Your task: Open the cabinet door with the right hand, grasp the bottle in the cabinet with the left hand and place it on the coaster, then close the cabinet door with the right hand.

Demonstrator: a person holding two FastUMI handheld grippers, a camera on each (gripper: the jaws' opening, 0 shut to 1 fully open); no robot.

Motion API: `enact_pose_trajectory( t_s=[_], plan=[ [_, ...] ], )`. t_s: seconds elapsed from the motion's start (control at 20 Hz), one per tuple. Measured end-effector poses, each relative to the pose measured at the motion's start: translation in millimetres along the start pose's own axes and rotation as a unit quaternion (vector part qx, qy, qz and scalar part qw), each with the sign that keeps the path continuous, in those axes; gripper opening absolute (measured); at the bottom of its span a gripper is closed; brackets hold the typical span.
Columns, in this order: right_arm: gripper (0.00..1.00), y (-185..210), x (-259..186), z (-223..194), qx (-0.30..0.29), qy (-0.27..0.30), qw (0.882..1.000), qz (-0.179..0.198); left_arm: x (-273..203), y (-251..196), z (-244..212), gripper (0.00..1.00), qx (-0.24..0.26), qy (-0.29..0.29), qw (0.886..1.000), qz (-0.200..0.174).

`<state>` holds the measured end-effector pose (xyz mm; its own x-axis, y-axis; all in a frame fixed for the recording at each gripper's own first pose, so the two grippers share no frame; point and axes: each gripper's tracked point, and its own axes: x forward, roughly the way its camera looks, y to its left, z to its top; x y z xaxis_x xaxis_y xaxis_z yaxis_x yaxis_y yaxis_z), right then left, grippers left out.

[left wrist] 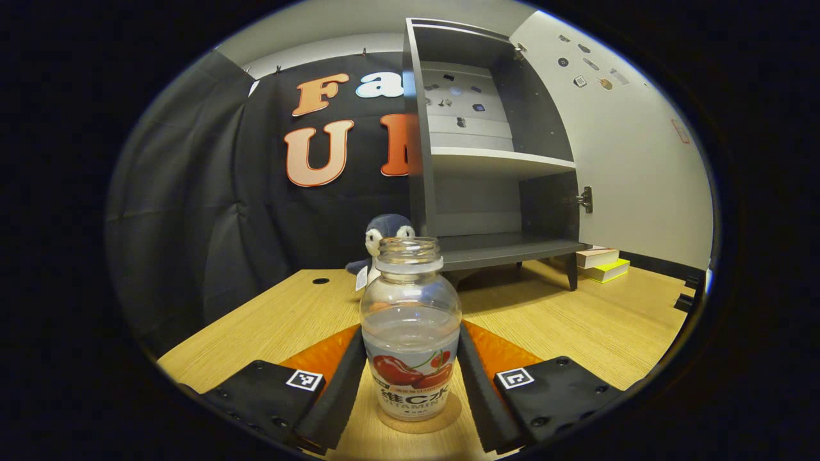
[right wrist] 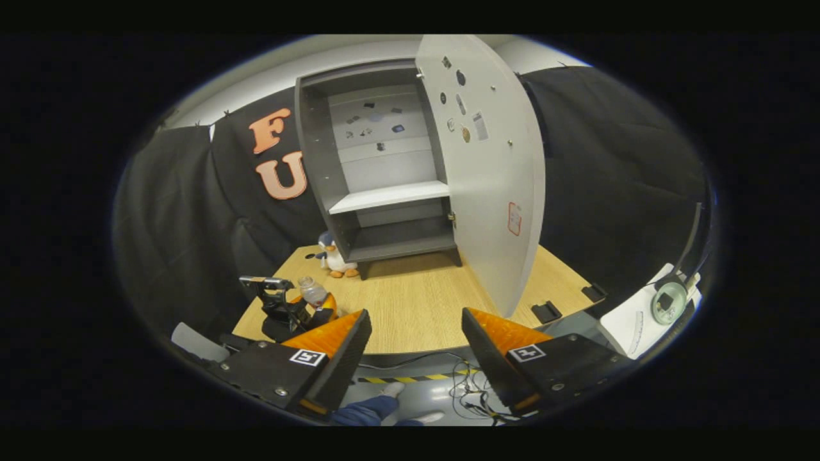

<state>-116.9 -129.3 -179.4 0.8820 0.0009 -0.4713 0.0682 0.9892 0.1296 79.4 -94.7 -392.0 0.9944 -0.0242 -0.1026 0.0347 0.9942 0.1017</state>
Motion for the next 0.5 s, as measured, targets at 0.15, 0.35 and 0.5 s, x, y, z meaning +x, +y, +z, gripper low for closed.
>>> enact_pose_trajectory(
  t_s=[0.15, 0.35, 0.5],
  plan=[
    [0.88, -2.3, 0.0, -0.6, 0.003, 0.002, 1.0, -0.002, -5.5, 1.1, -1.1, 0.83, -0.004, -0.001, 1.0, 0.007],
    [0.88, -2.2, -4.3, -6.6, 0.008, 0.007, 1.0, 0.001, -7.5, 1.0, -0.1, 0.84, -0.008, 0.004, 1.0, 0.013],
    [0.88, -1.4, -5.8, -7.7, 0.008, 0.01, 1.0, 0.003, -8.1, -1.6, 0.6, 0.84, -0.003, 0.006, 1.0, 0.013]
  ],
)
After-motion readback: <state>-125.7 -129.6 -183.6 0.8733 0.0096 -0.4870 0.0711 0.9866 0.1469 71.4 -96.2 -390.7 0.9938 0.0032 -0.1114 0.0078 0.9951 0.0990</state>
